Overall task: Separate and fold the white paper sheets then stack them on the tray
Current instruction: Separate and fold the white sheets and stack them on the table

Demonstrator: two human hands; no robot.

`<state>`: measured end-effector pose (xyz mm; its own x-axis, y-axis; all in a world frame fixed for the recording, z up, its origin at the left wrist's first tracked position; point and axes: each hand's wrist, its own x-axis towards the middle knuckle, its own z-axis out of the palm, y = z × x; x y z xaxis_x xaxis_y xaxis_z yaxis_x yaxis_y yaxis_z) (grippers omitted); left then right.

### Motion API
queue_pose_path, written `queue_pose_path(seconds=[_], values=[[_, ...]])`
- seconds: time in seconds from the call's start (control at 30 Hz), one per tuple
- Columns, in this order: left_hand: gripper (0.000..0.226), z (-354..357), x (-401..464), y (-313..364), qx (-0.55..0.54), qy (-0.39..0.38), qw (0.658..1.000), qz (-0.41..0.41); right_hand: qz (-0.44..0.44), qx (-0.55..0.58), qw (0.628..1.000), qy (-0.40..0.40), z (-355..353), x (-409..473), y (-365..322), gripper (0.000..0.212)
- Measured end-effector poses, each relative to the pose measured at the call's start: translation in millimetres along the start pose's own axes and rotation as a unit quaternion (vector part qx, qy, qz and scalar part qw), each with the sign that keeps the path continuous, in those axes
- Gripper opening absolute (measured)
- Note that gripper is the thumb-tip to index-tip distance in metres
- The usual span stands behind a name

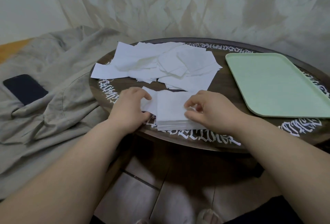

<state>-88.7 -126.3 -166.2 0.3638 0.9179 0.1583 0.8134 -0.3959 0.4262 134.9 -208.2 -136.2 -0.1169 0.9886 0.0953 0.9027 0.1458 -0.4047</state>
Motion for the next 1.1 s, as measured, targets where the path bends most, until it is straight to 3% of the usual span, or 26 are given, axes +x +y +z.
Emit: queue_pose_path(seconds=[0.13,0.23,0.33,0.4,0.5,0.57,0.67,0.77,0.83,0.93,1.03,1.1], values=[[0.011,-8,3,3,-0.03,0.111,0.991,-0.062,0.003,0.01,1.0,-0.01,1,0,2,0.022],[0.005,-31,7,8,-0.112,0.246,0.955,-0.119,0.007,0.015,1.0,-0.016,0,0,1,0.019],[0.007,-46,4,22,-0.18,0.323,0.928,-0.048,0.042,0.08,0.996,0.001,-5,0,-2,0.026],[0.004,-42,0,37,-0.165,0.308,0.936,0.037,0.112,0.228,0.967,0.012,-9,-1,-7,0.041],[0.004,-24,-7,55,-0.11,0.258,0.952,0.123,0.217,0.468,0.857,0.016,-16,-3,-13,0.053],[0.009,-11,-9,61,-0.074,0.215,0.961,0.155,0.257,0.528,0.809,0.023,-21,-6,-14,0.051],[0.006,1,-16,70,-0.034,0.122,0.969,0.211,0.275,0.562,0.779,0.049,-24,-12,-9,0.034],[0.018,2,-21,70,-0.01,0.03,0.981,0.189,0.25,0.516,0.816,0.077,-23,-18,-4,0.01],[0.027,-2,-21,65,0.008,0.022,0.988,0.15,0.234,0.457,0.853,0.089,-22,-20,0,0.022],[0.026,-13,-18,55,0.007,0.065,0.997,0.039,0.221,0.387,0.889,0.103,-22,-18,6,0.023],[0.018,-15,-16,49,-0.049,0.05,0.995,-0.076,0.213,0.288,0.93,0.085,-18,-16,11,0.023],[0.008,-14,-16,48,-0.128,0.014,0.987,-0.099,0.213,0.255,0.94,0.082,-17,-16,13,0.029]])
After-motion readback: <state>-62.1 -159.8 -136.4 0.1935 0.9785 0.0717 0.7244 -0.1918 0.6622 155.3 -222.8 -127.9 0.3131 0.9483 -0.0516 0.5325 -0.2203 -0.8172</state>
